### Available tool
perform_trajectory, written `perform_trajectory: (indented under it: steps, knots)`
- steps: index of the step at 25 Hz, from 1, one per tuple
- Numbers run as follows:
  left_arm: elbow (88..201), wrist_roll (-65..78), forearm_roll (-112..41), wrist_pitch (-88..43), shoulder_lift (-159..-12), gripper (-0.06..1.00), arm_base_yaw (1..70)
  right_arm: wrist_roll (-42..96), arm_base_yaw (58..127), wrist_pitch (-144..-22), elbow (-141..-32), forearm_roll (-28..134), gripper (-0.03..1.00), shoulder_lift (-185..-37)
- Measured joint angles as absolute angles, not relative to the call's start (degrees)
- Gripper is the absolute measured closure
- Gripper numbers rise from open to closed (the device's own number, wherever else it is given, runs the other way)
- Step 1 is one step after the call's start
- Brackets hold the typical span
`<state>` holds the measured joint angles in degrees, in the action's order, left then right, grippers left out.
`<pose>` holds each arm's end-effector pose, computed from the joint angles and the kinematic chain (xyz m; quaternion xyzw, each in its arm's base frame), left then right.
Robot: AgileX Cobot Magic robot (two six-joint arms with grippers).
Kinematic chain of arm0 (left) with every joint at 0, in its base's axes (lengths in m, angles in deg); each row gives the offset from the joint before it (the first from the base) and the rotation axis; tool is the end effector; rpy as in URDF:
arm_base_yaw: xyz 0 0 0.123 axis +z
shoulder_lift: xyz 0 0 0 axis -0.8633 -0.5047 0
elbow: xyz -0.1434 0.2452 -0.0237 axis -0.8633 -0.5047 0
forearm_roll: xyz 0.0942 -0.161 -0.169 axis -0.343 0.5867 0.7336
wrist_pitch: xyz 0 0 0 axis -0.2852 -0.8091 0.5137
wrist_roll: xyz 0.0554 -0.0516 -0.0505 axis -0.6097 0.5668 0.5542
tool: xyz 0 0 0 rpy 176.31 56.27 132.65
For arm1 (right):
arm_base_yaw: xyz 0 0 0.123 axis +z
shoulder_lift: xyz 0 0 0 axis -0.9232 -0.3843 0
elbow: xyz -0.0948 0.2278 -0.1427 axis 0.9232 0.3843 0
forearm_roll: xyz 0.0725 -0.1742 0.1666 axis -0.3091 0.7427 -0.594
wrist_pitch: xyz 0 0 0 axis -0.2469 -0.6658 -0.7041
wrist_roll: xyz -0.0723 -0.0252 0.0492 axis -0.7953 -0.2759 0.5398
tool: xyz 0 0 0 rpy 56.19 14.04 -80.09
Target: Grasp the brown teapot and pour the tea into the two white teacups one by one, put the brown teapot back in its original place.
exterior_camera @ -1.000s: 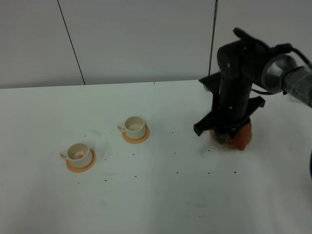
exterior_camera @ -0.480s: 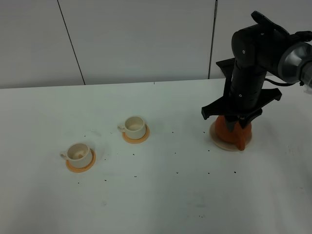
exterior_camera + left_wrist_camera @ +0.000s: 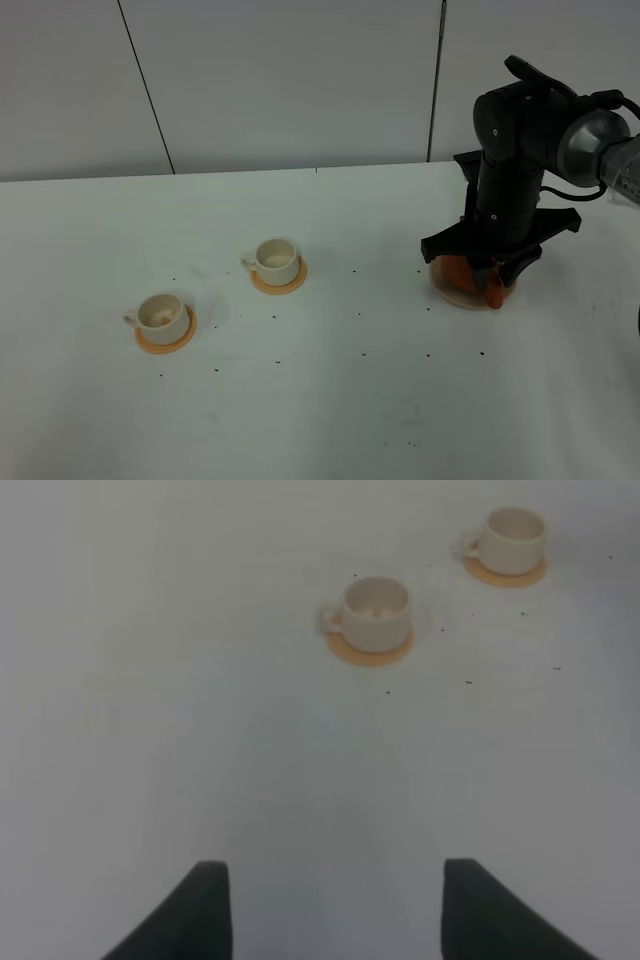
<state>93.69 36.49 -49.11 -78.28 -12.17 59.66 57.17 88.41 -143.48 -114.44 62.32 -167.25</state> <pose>-0.0059 0.0000 0.2801 0.0303 0.8448 0.0189 0.5339 0.4319 0.1639 0.1762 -0.1236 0.9917 -0.0018 0.0356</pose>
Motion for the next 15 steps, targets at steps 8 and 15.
perform_trajectory:
  steps: [8, 15]
  knots:
    - [93.7, 36.5, -49.1, -78.3, -12.2, 0.41, 59.7, 57.1, 88.4, -143.5, -114.4, 63.3, 0.69, -167.9]
    - [93.7, 36.5, -49.1, -78.3, -12.2, 0.41, 59.7, 57.0, 88.4, -143.5, -114.4, 63.8, 0.69, -168.3]
